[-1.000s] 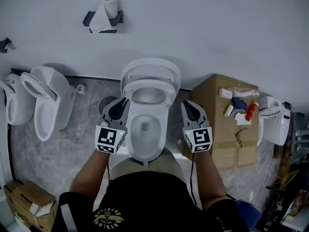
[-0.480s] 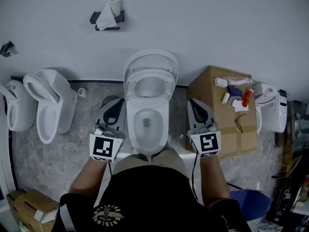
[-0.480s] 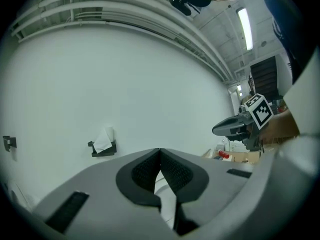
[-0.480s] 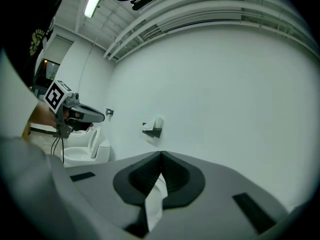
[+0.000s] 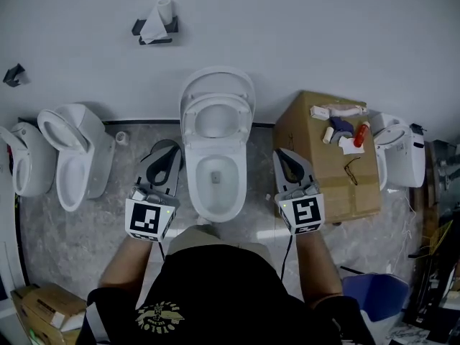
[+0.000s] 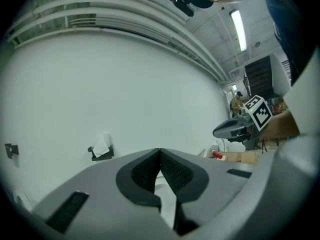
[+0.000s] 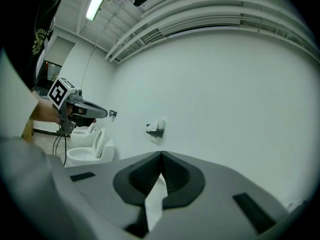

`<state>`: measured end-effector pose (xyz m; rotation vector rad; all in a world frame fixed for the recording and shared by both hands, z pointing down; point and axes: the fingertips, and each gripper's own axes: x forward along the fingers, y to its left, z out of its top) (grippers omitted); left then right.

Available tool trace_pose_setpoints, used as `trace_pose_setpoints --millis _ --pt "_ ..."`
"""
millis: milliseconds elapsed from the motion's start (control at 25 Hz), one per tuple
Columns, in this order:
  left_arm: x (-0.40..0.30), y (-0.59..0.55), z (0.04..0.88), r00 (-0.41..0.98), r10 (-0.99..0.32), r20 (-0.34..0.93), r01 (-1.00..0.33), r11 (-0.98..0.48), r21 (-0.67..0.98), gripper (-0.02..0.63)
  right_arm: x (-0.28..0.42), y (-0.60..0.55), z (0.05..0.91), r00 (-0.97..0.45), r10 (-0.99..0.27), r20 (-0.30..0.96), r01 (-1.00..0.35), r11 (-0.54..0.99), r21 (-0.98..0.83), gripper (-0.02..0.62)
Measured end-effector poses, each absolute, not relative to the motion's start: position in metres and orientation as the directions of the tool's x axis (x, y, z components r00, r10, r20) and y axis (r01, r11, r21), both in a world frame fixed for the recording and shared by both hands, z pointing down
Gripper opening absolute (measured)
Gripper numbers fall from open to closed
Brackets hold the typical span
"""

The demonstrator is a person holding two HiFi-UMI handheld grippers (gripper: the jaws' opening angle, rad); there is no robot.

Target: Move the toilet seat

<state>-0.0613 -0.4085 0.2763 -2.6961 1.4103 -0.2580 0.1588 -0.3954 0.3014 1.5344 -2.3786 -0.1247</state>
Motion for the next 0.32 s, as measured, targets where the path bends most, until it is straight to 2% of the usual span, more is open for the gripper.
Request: trace_pose_setpoints --millis 320 --pt "-0.026 -0.361 0.275 0.533 -0.838 0.117 -0.823 -0.545 -0.157 0.025 0.189 -0.348 0.289 -0.416 -0.890 0.189 -0.866 0.451 0.218 0.029"
